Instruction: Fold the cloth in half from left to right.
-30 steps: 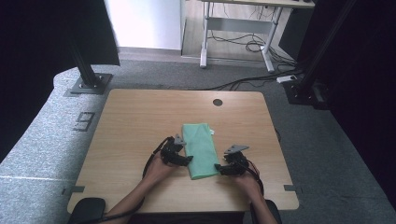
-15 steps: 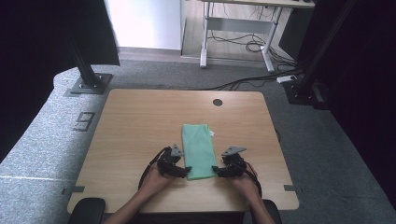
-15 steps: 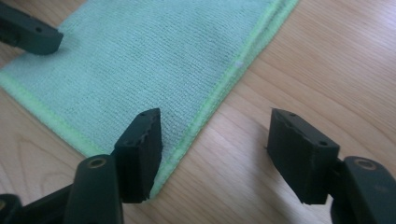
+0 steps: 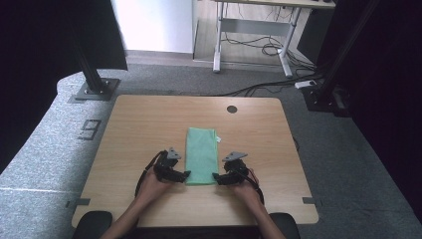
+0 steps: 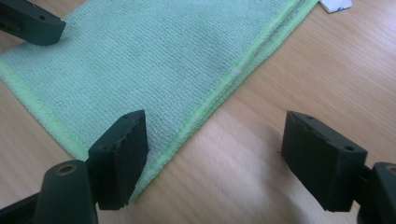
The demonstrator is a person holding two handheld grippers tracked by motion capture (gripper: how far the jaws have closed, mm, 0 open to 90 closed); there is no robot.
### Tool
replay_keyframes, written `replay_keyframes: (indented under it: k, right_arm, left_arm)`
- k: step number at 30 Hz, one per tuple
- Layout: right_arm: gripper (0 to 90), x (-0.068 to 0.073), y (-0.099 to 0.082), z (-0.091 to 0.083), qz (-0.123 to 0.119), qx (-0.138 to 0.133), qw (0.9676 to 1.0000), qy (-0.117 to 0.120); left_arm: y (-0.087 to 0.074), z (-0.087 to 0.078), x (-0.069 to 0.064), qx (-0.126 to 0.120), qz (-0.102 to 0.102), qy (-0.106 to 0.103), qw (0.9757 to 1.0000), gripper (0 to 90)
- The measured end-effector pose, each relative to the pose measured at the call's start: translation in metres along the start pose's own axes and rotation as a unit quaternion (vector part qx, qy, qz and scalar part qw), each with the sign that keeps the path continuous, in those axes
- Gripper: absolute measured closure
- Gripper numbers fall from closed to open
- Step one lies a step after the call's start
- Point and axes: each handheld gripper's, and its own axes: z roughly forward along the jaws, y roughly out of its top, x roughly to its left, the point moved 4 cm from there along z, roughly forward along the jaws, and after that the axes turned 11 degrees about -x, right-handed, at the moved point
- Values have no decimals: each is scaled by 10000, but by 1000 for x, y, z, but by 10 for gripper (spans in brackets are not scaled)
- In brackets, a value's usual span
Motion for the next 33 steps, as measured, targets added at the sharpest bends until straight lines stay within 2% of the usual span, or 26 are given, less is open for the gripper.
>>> replay_keyframes:
  k: [3,7,10,15,18,21,23,28,33]
  right_arm:
    - [214,1,4,7,7,-35,10000,0]
    - [212,2,5,8,-5,-57,10000,7]
    - [198,2,5,7,-23,-77,10000,24]
    - [163,-1,8,-4,-92,-137,9998,97]
    - [140,-6,6,-15,-99,-127,9999,56]
    - [128,-13,2,-25,-5,-157,9998,79]
    - [99,-18,-2,-31,61,-145,9999,72]
    - [9,-24,-11,-38,97,-89,9999,-1]
    - [0,-24,-21,-41,33,-21,10000,-56]
  left_arm:
    - [-2,-1,7,-112,-16,11,9999,143]
    - [-2,-1,8,-119,-3,2,9999,143]
    - [1,-3,6,-51,-118,-16,9999,149]
    - [8,-20,2,-226,-95,-150,9996,144]
    - [7,-32,1,-233,13,-154,9996,127]
    - [-2,-43,2,-106,237,46,9997,119]
    - [-10,-47,5,-24,286,120,9995,118]
    - [-27,-53,15,107,156,247,9995,100]
    - [-33,-50,21,142,-31,213,9997,51]
